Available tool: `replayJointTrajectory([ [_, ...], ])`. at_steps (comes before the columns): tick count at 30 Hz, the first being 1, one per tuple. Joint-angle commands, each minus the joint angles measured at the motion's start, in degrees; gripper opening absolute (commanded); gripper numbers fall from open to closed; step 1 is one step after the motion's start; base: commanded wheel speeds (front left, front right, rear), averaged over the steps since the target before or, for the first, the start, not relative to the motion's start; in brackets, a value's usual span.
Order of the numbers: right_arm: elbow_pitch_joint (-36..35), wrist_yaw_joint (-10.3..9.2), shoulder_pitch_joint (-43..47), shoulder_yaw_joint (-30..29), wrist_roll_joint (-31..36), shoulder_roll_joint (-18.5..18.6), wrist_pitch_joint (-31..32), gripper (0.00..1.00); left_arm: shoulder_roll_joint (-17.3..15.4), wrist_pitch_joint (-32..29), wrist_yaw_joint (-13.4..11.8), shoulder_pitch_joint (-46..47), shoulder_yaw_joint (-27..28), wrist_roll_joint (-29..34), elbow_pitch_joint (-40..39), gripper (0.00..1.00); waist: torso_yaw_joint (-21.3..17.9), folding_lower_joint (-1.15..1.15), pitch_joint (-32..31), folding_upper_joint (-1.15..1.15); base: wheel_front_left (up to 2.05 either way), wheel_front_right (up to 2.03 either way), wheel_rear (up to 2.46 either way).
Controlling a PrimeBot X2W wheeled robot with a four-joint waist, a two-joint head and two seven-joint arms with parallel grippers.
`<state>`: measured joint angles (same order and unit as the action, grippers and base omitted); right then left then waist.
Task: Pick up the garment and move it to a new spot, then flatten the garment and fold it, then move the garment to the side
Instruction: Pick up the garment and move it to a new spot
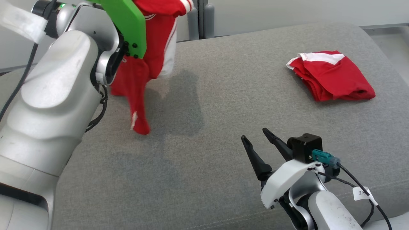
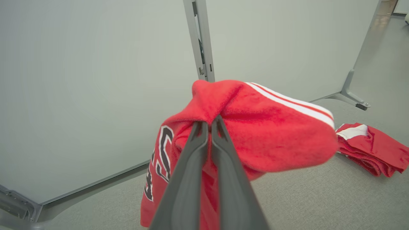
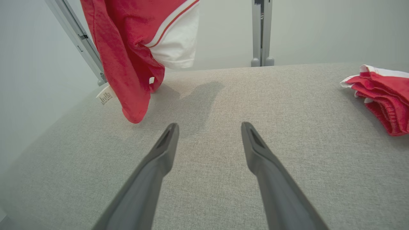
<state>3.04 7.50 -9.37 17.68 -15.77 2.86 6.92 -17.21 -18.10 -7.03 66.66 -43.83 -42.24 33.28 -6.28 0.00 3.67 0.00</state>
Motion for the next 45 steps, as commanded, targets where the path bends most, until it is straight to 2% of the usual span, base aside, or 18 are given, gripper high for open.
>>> replayJointTrajectory([
  [1,0.2,-0.01,0.7,0.0,-0.4,0.1,-0.5,1.0,1.0,0.3,0.5,1.1,-0.4,0.1,-1.1,0.0,-2.7,0.0,-2.4,0.0,0.0,0.0,0.0],
  [11,0.7,-0.02,0.1,-0.7,-0.1,0.1,-0.8,1.0,6.0,1.8,1.8,2.1,-1.9,-0.4,-4.4,0.0,-4.6,0.0,-2.8,0.0,0.0,0.0,0.0],
  [17,0.3,-0.02,-0.5,-0.6,0.0,0.1,-0.7,1.0,6.3,1.5,1.9,-0.9,-3.9,0.0,-3.2,0.0,-5.0,0.0,-1.8,0.0,0.0,0.0,0.0],
  [21,0.0,-0.02,-1.0,-0.9,0.3,0.1,-0.8,1.0,5.7,2.4,2.2,-3.4,-5.3,0.6,-1.1,0.0,-4.7,0.0,-0.7,0.0,0.0,0.0,0.0],
  [32,0.3,-0.02,-3.1,1.2,-0.3,0.1,-1.0,1.0,8.8,9.8,4.0,-9.8,-6.8,0.0,8.8,0.0,-5.0,0.0,1.6,0.0,0.0,0.0,0.0],
  [33,0.3,-0.02,-3.2,1.4,-0.3,0.1,-1.1,1.0,9.1,10.9,4.0,-9.7,-7.0,0.4,9.8,0.14,-5.2,0.0,2.0,0.0,0.0,0.0,0.0],
  [34,0.5,-0.02,-3.3,1.6,-0.4,0.1,-1.2,1.0,9.6,12.0,4.1,-9.8,-7.0,0.3,10.8,0.48,-5.3,0.0,2.2,0.0,0.0,0.0,0.0],
  [35,0.6,-0.02,-3.5,1.6,-0.4,0.1,-1.4,1.0,10.1,12.9,4.0,-9.8,-7.1,0.6,11.8,1.0,-5.4,0.0,2.5,0.0,0.0,0.0,0.0],
  [37,0.8,-0.02,-3.8,1.8,-0.6,0.1,-1.6,1.0,11.0,14.5,3.9,-9.7,-7.2,0.7,13.8,1.0,-5.6,0.0,2.9,0.0,0.0,0.0,0.0],
  [45,1.5,-0.02,-4.1,0.9,-0.5,0.1,-2.2,1.0,13.3,16.7,6.5,-9.4,-8.5,-0.5,18.9,1.0,-5.0,0.0,3.6,0.0,0.0,0.0,0.0],
])
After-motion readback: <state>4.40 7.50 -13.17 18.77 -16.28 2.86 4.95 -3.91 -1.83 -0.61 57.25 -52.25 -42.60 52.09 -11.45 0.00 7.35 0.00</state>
